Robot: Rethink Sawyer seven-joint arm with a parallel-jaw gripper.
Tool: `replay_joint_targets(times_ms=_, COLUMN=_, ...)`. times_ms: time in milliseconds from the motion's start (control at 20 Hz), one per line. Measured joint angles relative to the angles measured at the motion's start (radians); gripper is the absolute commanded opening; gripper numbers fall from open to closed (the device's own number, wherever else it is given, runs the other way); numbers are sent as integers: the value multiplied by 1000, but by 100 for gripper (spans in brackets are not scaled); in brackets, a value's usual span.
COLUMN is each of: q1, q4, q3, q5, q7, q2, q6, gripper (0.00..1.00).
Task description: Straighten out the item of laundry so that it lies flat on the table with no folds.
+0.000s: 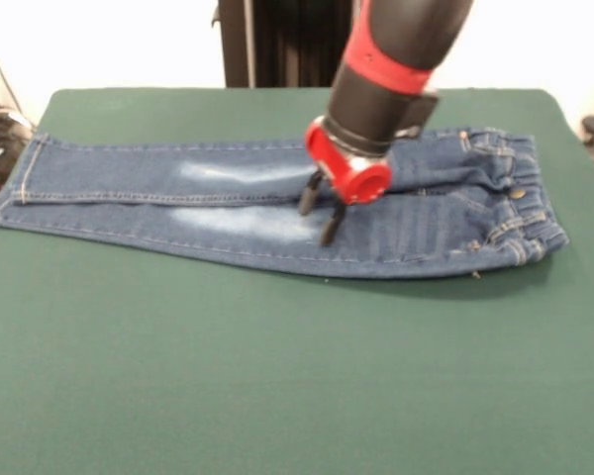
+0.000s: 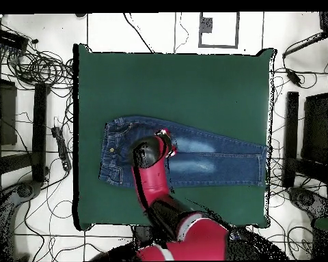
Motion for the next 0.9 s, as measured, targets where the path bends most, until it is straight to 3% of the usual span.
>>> replay_joint_targets(times_ms=650, q1=-39, q4=-34, q3=-163, q5=-441, q7=0, q2=71, q6=94, gripper=100)
replay_joint_targets(times_ms=900, q1=-42, q4=-58, q3=-212, q5=-572, q7=0, q2=84, q6=132, gripper=100)
